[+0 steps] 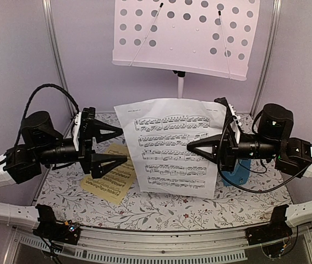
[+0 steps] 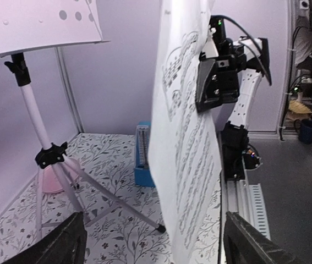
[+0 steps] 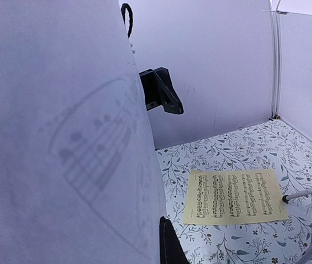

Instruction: Set up the instrument practice props

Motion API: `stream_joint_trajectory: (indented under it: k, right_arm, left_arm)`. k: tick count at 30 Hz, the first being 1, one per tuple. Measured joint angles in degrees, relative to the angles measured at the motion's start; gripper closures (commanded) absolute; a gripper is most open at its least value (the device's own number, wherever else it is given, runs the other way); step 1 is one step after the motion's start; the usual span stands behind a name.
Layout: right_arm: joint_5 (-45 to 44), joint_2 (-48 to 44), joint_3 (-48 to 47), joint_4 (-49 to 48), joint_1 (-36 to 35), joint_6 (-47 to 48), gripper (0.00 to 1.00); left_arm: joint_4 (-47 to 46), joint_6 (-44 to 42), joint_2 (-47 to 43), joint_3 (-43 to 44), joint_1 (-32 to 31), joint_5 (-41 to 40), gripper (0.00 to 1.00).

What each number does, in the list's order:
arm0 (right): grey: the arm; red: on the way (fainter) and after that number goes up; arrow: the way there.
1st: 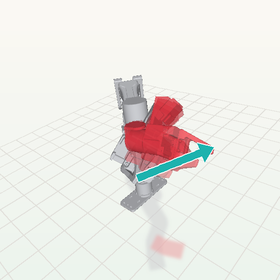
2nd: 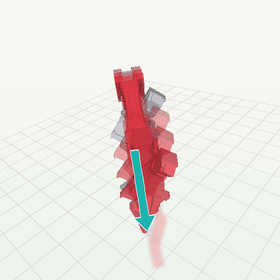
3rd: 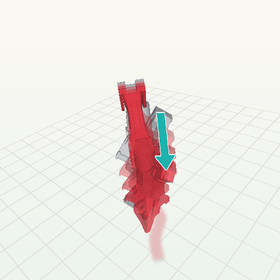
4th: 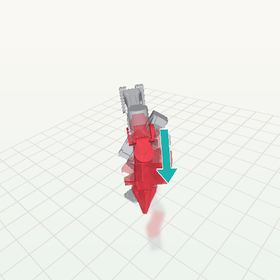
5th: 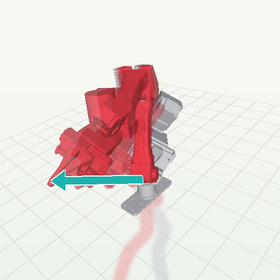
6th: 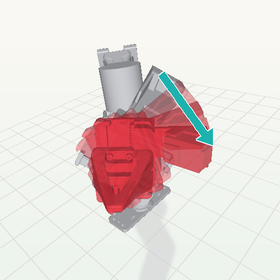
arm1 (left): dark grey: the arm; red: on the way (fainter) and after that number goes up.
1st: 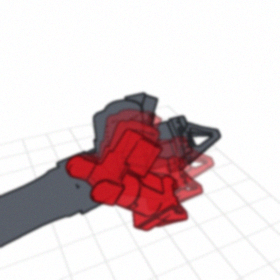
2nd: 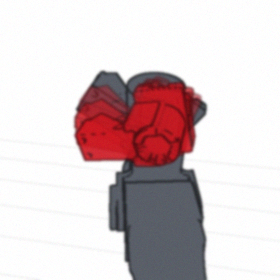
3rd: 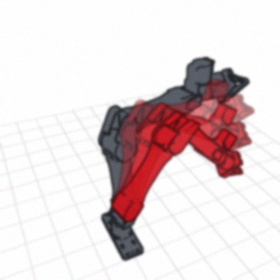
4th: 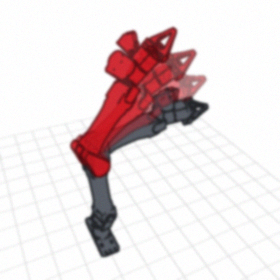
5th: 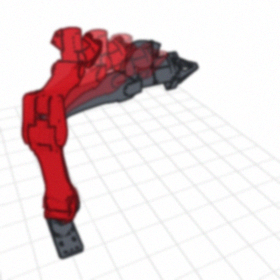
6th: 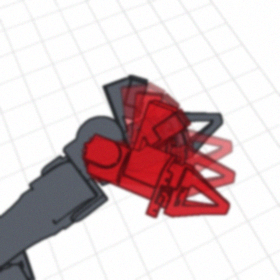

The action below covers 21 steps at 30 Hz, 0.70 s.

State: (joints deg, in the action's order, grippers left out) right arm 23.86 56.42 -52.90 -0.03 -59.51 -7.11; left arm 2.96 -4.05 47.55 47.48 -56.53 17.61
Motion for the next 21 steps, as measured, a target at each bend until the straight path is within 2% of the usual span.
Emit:
stream_joint_trajectory:
  k: [3,5,7,11,13,15,17,19,21]
  right_arm:
    - [-0.7,-0.2,0.0,0.0,0.0,-0.6,1.00]
    - [-1.1,-0.2,0.0,0.0,0.0,-0.9,1.00]
    - [-1.1,-0.2,0.0,-0.1,0.0,-1.1,1.00]
    - [-0.8,-0.2,0.0,-1.6,0.0,-1.9,1.00]
    - [-0.8,-0.1,0.0,-2.0,0.0,-2.1,0.95]
    - [-0.8,-0.1,0.0,-2.1,0.0,-2.3,0.76]
    - [-0.9,-0.2,0.0,-1.7,0.0,-2.7,0.66]
    - [-1.3,-0.6,0.0,-0.5,0.0,-3.1,0.66]
    - [-2.3,-1.4,0.0,0.9,0.0,-3.5,0.71]
  left_arm:
    - [-5.6,1.1,2.1,-0.3,0.0,5.6,0.23]
    - [-9.6,2.0,3.6,-0.6,0.0,8.8,0.30]
    - [-12.7,2.9,4.8,-0.8,0.1,10.8,0.45]
    - [-18.5,4.8,8.2,-0.8,0.2,12.4,0.82]
    - [-20.0,5.5,10.0,-0.6,0.2,12.8,1.00]
    - [-20.7,5.8,11.6,0.0,0.3,12.9,1.00]
    - [-20.4,5.8,12.4,0.6,0.3,12.7,1.00]
    - [-19.6,5.6,12.4,1.5,0.6,12.6,1.00]
    - [-18.8,5.4,12.4,2.5,1.1,12.6,1.00]
